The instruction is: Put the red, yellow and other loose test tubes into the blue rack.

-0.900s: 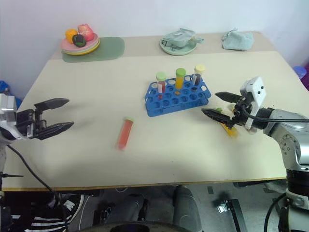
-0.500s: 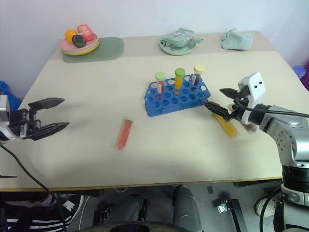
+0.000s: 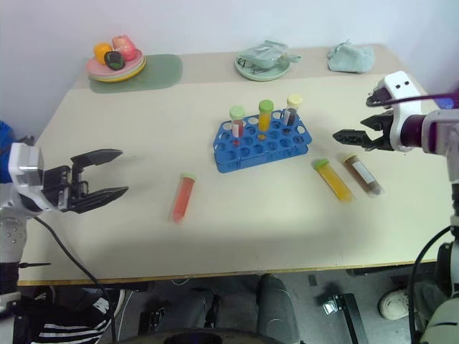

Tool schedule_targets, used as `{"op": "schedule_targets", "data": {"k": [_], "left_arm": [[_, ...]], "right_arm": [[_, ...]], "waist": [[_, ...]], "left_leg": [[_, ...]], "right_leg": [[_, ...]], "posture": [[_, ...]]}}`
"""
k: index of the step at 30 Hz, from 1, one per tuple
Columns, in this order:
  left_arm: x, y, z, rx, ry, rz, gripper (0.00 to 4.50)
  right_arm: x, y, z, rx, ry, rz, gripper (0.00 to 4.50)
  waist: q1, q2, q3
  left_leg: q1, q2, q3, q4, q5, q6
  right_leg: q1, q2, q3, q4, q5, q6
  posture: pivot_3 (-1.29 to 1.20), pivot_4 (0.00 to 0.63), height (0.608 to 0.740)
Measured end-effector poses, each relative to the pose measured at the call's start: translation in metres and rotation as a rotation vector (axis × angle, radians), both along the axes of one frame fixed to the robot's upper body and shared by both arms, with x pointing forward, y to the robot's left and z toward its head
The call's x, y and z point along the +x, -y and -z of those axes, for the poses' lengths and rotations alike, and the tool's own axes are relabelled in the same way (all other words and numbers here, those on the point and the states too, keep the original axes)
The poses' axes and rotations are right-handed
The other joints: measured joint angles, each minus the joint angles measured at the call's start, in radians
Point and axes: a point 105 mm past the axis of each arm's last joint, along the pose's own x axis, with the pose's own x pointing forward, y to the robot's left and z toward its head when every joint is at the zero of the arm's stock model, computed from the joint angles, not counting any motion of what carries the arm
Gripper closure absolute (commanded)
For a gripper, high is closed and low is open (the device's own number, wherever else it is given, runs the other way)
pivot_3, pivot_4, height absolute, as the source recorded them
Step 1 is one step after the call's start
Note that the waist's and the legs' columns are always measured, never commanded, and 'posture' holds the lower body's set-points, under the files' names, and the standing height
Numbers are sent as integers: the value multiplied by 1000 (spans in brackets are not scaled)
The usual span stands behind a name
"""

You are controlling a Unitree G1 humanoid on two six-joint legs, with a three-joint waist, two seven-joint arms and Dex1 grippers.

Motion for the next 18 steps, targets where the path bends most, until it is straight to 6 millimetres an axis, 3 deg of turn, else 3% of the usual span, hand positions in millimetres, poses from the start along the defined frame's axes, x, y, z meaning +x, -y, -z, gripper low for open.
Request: {"op": "schedule_targets", "data": {"k": [4,11,18], "left_arm": [[3,12,6,-24,-21,33,39],[1,35,-1,-28,5,72,39],[-2,41,-3,-29,-2,84,39]], "right_arm": [[2,11,14,-27,-121,35,0],[-7,39,41,-70,-320,96,0],[-19,38,56,-38,-516,143,0]], "waist": [[0,0,0],[-2,0,0],[-5,0,0]], "left_leg": [[-4,0,0,1,0,0],[-5,0,4,1,0,0],[-5,1,7,0,0,0]], "right_leg": [[-4,0,0,0,0,0],[-6,0,3,1,1,0],[-8,1,5,2,1,-1]], "posture": [[0,150,740],[0,150,740],[0,150,740]]}}
